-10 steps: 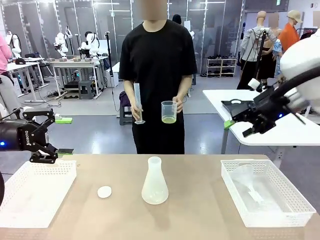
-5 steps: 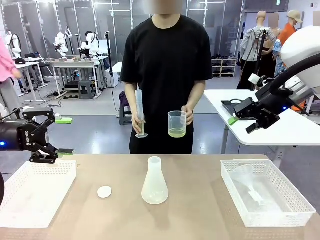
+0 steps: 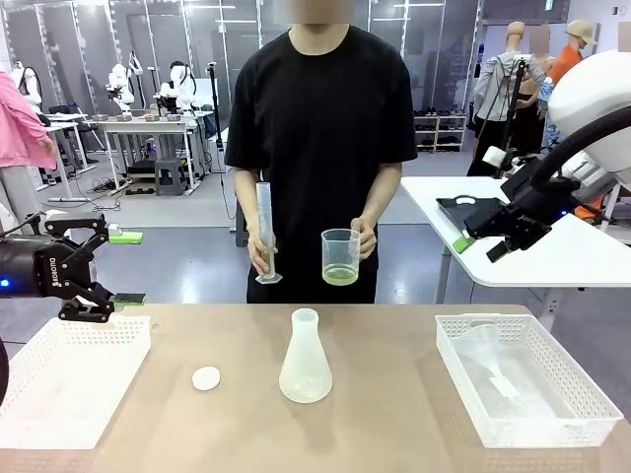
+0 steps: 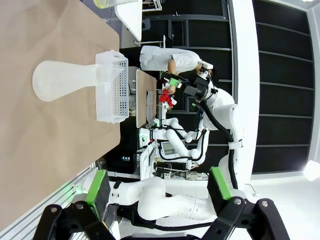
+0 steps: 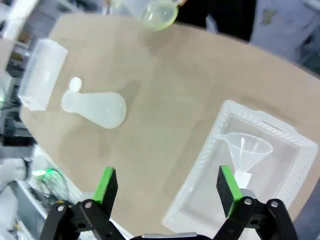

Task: Prepare the solutions needed for the experiment.
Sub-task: Pick up the Plastic Funnel and insert it into the Big flask.

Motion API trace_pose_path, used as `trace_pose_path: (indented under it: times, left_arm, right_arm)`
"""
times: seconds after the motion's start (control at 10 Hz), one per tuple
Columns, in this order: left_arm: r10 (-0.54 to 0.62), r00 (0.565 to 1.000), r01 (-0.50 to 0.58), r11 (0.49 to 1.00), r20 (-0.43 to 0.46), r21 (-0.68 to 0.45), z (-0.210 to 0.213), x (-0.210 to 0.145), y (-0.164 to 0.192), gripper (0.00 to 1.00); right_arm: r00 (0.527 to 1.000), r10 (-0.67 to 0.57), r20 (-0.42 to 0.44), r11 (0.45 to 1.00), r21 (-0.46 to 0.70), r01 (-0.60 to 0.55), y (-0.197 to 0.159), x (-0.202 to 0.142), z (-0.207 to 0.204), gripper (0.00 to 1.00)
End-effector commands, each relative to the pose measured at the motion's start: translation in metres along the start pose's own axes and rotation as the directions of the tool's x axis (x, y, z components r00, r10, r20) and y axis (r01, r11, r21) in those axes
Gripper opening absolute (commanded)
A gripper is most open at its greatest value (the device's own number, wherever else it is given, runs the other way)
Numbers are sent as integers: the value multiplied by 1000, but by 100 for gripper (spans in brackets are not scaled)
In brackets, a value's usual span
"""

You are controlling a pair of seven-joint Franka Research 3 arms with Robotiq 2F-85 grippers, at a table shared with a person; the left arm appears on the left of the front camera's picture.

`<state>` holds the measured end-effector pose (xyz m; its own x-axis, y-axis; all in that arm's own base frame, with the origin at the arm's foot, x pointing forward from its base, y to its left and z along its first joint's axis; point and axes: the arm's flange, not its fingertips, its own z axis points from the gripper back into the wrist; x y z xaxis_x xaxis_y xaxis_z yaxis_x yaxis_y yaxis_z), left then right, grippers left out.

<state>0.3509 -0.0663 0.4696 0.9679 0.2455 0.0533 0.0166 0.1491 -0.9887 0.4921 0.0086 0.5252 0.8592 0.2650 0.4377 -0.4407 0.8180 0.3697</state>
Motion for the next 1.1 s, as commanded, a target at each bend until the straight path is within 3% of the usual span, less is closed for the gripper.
trace_pose_path:
  times: [0.0,0.1,0.3,0.4,0.5,0.6,0.9,1.0]
  left_arm:
    - [8,1000,-8,1000,-1,-17,-1,-1,-3,100]
    - [8,1000,-8,1000,-1,-17,-1,-1,-3,100]
    - [8,1000,-8,1000,-1,-17,-1,-1,-3,100]
    - [8,1000,-8,1000,-1,-17,-1,-1,-3,100]
    - [8,1000,-8,1000,-1,-17,-1,-1,-3,100]
    - [8,1000,-8,1000,-1,-17,-1,-1,-3,100]
    - [8,1000,-8,1000,-1,-17,-1,-1,-3,100]
    - [8,1000,-8,1000,-1,-17,-1,-1,-3,100]
  right_arm:
    - [935,326,-138,943,-20,-332,-30,31,-6,100]
    - [880,435,-192,898,12,-441,-38,40,-13,100]
    - [723,623,-299,780,156,-607,-44,50,-23,100]
    - [685,645,-338,759,180,-626,-46,50,-27,100]
    - [663,649,-373,751,172,-638,-48,49,-32,100]
    - [744,593,-309,803,151,-577,-40,42,-35,100]
    - [744,593,-309,803,151,-577,-40,42,-35,100]
    - [714,620,-327,781,172,-600,-45,45,-34,100]
